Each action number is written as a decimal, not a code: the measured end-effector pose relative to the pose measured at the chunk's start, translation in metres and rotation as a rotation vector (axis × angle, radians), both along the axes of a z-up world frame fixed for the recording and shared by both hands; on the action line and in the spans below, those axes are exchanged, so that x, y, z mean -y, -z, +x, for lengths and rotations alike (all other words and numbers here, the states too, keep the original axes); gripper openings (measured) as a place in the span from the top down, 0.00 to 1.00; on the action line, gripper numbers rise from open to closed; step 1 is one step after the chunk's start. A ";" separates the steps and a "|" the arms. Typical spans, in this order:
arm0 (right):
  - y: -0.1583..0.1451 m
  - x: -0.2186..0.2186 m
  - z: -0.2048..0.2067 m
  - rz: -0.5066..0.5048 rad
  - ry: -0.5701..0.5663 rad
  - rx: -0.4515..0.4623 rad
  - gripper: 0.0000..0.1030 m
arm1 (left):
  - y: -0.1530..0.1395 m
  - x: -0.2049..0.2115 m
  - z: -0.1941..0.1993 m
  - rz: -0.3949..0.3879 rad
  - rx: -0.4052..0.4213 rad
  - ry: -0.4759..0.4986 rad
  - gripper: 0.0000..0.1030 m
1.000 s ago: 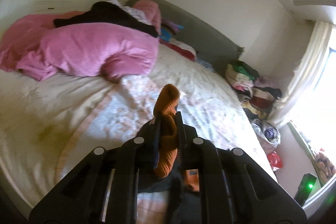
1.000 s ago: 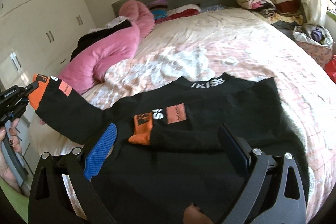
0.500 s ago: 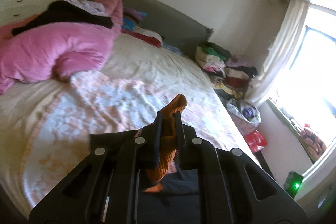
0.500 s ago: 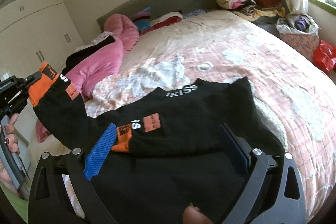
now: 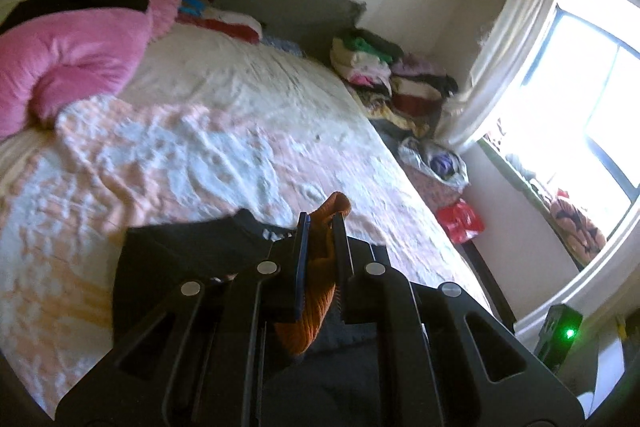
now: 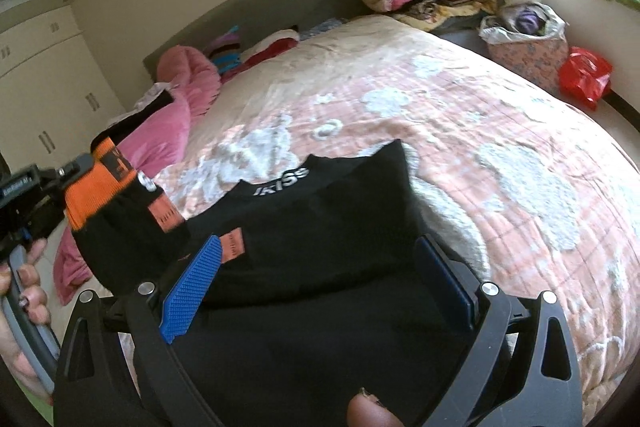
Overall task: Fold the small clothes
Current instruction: 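Lift and carry the held cuff across the shirt toward the right gripper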
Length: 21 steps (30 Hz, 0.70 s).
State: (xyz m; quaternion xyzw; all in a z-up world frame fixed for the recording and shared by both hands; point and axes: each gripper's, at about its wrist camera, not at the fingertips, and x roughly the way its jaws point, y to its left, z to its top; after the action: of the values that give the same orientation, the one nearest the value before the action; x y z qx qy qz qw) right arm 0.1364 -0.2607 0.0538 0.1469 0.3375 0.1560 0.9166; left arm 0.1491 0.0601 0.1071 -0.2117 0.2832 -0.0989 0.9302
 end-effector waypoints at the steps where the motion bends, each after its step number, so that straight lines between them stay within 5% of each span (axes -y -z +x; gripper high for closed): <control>1: 0.001 0.004 0.001 0.002 0.009 -0.003 0.07 | 0.004 0.005 0.003 0.003 -0.009 0.013 0.95; 16: 0.030 0.039 0.011 -0.032 0.060 -0.096 0.07 | 0.089 0.064 0.026 0.014 -0.205 0.271 0.93; 21: 0.044 0.030 0.008 -0.061 0.018 -0.151 0.07 | 0.103 0.066 0.025 0.010 -0.250 0.330 0.70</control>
State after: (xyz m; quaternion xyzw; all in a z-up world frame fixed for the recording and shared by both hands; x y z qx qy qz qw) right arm 0.1447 -0.2906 0.0098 0.1331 0.4089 0.1258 0.8940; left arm 0.1738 -0.0062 0.0043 -0.1684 0.4279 -0.2214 0.8600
